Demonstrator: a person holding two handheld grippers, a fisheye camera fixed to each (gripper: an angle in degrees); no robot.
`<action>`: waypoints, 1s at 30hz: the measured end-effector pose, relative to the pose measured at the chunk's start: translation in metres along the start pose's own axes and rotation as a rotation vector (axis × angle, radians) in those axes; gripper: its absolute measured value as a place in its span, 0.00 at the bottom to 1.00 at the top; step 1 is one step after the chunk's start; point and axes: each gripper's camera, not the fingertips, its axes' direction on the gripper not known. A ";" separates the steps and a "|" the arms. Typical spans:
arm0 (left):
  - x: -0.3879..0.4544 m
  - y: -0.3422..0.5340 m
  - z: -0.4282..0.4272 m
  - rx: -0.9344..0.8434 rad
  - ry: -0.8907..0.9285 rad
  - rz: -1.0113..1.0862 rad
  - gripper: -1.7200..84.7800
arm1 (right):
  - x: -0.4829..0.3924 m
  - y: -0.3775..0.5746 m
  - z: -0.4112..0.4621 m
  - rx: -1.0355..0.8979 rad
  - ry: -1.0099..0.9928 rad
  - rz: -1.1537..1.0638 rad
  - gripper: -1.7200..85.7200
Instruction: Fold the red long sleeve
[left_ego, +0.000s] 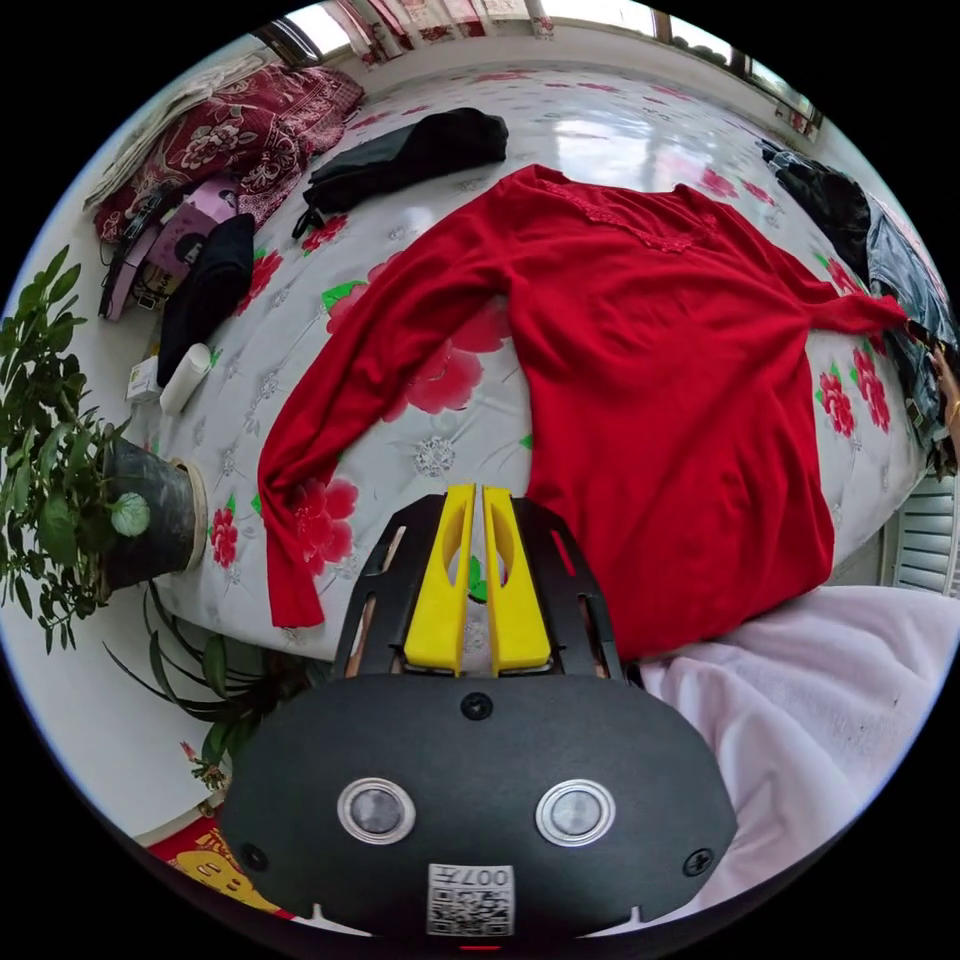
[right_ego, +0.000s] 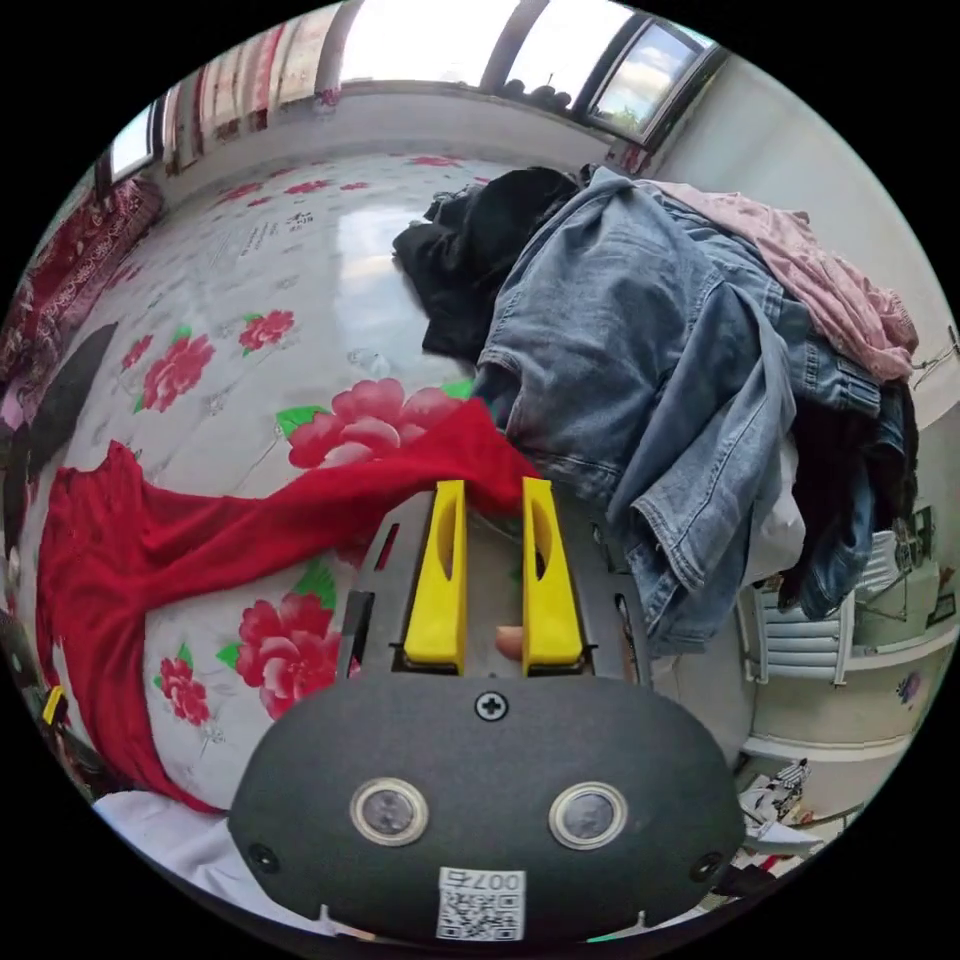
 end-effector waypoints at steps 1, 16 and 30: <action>0.001 0.001 0.000 0.002 0.000 -0.003 0.01 | -0.005 0.009 -0.006 0.023 -0.033 -0.014 0.09; 0.006 0.040 -0.002 -0.054 0.008 -0.058 0.07 | -0.195 0.201 -0.066 -0.199 -0.838 -0.843 0.12; -0.036 0.063 0.017 -0.040 0.121 0.168 0.01 | -0.204 0.232 -0.083 -0.267 -0.533 -0.941 0.02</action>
